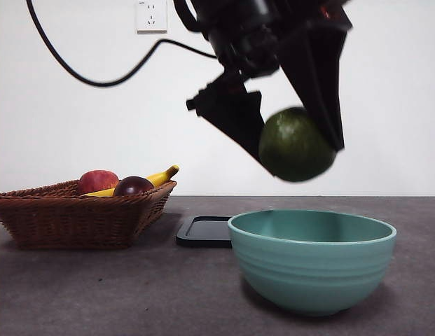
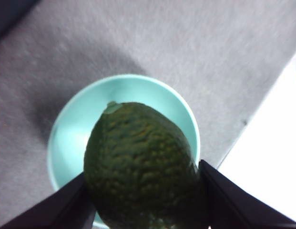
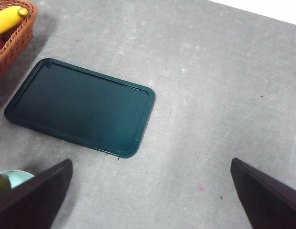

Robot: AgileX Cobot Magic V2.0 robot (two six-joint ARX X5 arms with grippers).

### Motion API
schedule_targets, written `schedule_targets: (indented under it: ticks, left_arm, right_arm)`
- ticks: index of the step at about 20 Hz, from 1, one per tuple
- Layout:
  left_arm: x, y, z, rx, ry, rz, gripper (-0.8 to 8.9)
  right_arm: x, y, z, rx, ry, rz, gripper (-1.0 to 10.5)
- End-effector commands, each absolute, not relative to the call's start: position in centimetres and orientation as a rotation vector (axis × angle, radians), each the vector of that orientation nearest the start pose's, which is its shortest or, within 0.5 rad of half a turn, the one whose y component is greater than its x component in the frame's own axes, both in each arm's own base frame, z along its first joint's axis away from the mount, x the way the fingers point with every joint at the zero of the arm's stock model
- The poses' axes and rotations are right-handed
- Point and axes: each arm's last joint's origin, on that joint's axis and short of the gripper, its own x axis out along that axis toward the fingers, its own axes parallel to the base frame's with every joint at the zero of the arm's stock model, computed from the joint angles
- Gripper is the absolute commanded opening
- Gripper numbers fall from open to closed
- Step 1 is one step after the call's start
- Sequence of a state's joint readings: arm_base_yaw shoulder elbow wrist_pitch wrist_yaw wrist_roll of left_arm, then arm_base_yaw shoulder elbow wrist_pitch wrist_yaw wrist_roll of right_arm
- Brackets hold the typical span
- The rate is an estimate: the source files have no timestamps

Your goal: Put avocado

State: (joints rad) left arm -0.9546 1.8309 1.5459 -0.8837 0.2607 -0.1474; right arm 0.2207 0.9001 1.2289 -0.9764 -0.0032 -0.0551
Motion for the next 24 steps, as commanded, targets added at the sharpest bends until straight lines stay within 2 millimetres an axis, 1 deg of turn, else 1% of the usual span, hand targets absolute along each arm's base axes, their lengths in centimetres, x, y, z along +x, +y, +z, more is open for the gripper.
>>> schedule_targets:
  ticks: [1, 4, 6, 12, 16, 17, 18, 19, 20, 21, 24]
  left_arm:
    - [21.2, -32.5, 24.7, 0.327, 1.245, -0.99, 1.83]
    - [21.2, -33.1, 23.6, 0.342, 1.26, -0.994, 1.82]
    - [21.1, -33.2, 23.3, 0.352, 1.278, -0.989, 1.82]
    - [21.1, -33.9, 20.8, 0.39, 1.356, -0.966, 1.82]
    - [21.2, -34.1, 19.6, 0.407, 1.393, -0.951, 2.03]
    - [21.3, -34.1, 19.6, 0.406, 1.393, -0.951, 2.72]
    - [21.2, -34.1, 19.6, 0.406, 1.389, -0.953, 3.63]
    - [21.3, -34.2, 19.6, 0.403, 1.385, -0.955, 4.78]
    - [21.3, -34.2, 19.7, 0.403, 1.382, -0.955, 5.43]
    - [21.4, -34.2, 19.9, 0.4, 1.38, -0.956, 5.67]
    - [21.6, -34.5, 20.9, 0.392, 1.362, -0.963, 5.63]
  right_arm:
    - [14.3, 3.3, 39.2, -0.12, 0.621, 0.234, 7.1]
    - [14.3, 3.3, 39.2, -0.12, 0.621, 0.234, 7.1]
    - [14.3, 3.3, 39.2, -0.12, 0.621, 0.234, 7.1]
    - [14.3, 3.3, 39.2, -0.12, 0.62, 0.234, 7.1]
    - [14.3, 3.3, 39.2, -0.12, 0.62, 0.234, 7.1]
    - [14.3, 3.3, 39.2, -0.12, 0.62, 0.234, 7.1]
    - [14.3, 3.3, 39.2, -0.12, 0.62, 0.234, 7.1]
    - [14.3, 3.3, 39.2, -0.12, 0.62, 0.234, 7.1]
    - [14.3, 3.3, 39.2, -0.12, 0.62, 0.234, 7.1]
    - [14.3, 3.3, 39.2, -0.12, 0.62, 0.234, 7.1]
    - [14.3, 3.3, 39.2, -0.12, 0.62, 0.234, 7.1]
